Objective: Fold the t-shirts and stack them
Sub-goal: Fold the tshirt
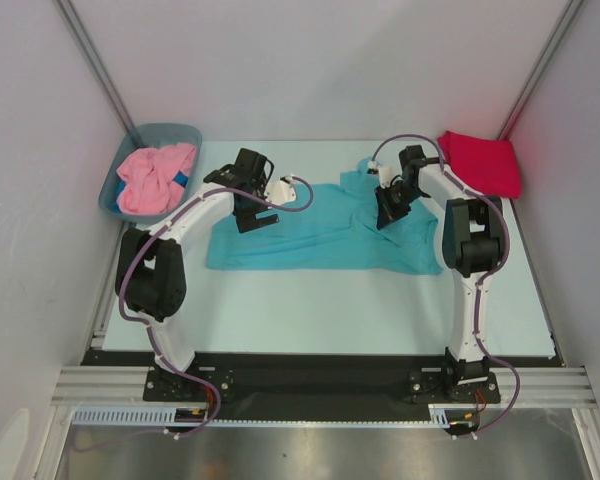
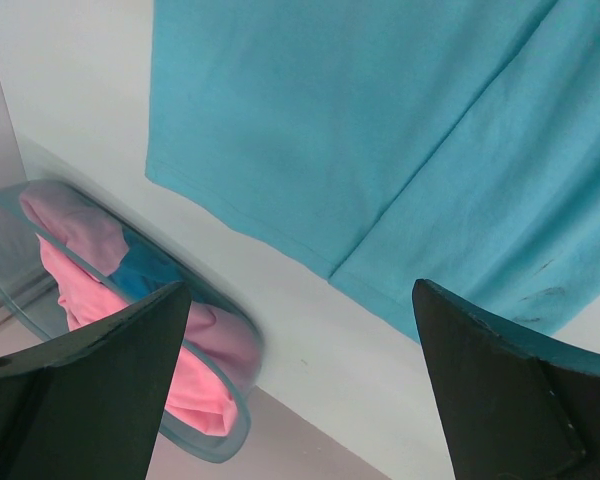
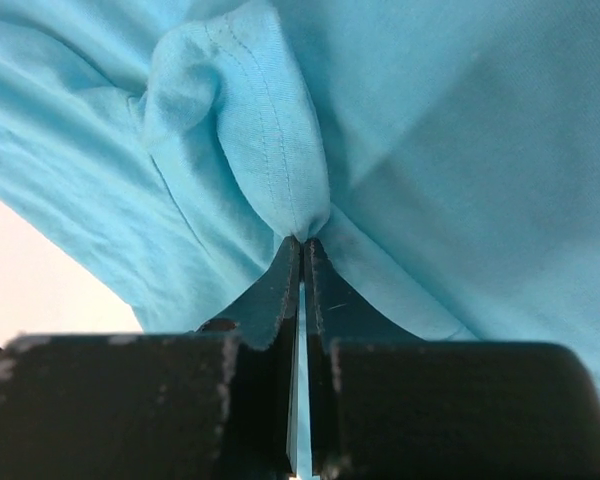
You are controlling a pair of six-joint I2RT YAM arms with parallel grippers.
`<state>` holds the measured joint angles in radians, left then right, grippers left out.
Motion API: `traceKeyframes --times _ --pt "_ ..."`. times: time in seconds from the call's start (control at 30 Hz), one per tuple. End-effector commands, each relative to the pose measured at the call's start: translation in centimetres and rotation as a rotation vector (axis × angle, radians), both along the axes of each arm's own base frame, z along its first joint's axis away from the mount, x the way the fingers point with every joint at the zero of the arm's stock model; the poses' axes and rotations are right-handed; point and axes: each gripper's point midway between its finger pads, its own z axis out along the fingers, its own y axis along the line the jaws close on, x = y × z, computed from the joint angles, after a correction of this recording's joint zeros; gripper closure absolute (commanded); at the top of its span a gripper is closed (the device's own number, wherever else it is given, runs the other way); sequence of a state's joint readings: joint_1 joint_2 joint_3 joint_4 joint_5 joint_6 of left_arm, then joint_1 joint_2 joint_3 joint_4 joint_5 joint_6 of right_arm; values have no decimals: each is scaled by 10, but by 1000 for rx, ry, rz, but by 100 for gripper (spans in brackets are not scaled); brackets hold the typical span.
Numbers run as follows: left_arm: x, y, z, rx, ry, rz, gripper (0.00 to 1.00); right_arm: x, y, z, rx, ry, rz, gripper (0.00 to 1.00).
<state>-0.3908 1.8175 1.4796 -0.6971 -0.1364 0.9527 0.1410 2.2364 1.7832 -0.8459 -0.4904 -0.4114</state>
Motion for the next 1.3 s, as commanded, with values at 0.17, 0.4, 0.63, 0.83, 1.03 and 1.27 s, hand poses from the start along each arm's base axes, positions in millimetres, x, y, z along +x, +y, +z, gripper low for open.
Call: traceKeyframes --times 0.17,0.4,0.63,0.83,1.03,1.27 --pt "13 -11 18 -20 -53 -26 0 -7 11 48 22 -62 54 100" --pt "13 -12 18 -13 -53 -28 0 -31 21 53 20 -22 134 100" --pt "15 -12 18 -10 -57 -31 0 -54 21 55 27 31 199 100" --pt "17 -13 18 -11 -60 -31 0 -82 17 39 17 142 269 100" --pt "17 -12 18 1 -62 -36 0 -101 10 26 -10 219 311 74" --pt "19 -11 18 5 -67 -40 0 -95 4 27 -43 201 305 60"
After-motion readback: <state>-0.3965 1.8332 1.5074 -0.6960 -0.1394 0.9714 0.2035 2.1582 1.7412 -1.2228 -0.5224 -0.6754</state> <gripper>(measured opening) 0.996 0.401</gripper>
